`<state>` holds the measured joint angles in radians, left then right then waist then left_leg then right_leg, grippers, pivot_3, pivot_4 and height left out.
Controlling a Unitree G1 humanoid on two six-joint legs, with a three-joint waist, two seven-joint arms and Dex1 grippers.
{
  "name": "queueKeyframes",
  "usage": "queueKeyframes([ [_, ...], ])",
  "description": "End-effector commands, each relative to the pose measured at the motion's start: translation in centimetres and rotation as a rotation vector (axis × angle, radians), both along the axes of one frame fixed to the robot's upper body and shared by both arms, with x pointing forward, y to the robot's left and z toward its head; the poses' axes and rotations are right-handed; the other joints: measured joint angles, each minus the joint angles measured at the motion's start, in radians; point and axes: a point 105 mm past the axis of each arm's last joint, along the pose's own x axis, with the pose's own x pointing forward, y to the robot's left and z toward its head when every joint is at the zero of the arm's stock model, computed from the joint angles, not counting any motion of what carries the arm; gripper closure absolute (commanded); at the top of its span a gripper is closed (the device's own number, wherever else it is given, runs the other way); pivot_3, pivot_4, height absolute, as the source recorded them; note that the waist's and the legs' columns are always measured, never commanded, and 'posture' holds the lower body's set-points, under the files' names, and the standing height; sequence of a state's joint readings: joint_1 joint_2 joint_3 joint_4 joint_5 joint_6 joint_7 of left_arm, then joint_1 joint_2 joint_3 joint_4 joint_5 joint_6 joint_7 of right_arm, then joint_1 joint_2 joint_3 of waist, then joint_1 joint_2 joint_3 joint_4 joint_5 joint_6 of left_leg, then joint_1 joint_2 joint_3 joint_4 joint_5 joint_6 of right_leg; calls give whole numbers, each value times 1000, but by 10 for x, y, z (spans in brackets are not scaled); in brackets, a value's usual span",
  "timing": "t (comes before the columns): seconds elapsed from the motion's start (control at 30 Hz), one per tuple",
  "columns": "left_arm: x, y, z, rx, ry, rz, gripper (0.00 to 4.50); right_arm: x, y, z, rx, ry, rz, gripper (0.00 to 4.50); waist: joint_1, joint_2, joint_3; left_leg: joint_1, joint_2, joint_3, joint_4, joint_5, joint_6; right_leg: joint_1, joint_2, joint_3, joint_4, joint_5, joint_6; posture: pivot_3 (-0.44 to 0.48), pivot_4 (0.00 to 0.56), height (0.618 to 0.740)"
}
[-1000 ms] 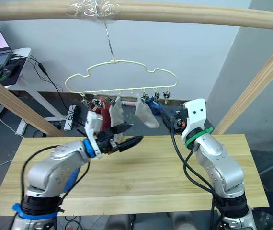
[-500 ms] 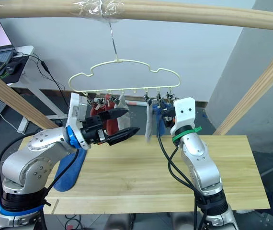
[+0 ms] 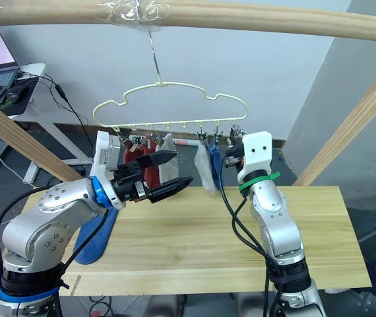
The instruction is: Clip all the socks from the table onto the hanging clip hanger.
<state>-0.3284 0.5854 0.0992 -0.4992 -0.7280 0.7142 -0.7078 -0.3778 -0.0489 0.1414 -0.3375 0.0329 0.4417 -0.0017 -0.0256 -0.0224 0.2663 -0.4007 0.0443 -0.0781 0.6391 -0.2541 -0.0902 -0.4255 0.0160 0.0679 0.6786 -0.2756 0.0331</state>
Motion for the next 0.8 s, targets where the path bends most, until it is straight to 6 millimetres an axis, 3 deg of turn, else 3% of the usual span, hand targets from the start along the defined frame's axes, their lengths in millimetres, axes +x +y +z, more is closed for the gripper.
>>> queueKeyframes([
  [0.03, -7, -3, 10, -13, -53, -18, 0, -3, 5, 16, 12, -68, 14, 3218, 0, 0, 0, 0, 0, 0, 0, 0, 0, 0, 0, 0, 0, 0, 0, 112, 243, 740],
  [0.8, -14, -8, 17, -49, -53, -59, 0, 7, 16, 22, 34, -70, 22, 3218, 1, 0, 0, 0, 0, 0, 1, 0, 0, 0, 0, 0, 1, 3, -5, 119, 251, 740],
])
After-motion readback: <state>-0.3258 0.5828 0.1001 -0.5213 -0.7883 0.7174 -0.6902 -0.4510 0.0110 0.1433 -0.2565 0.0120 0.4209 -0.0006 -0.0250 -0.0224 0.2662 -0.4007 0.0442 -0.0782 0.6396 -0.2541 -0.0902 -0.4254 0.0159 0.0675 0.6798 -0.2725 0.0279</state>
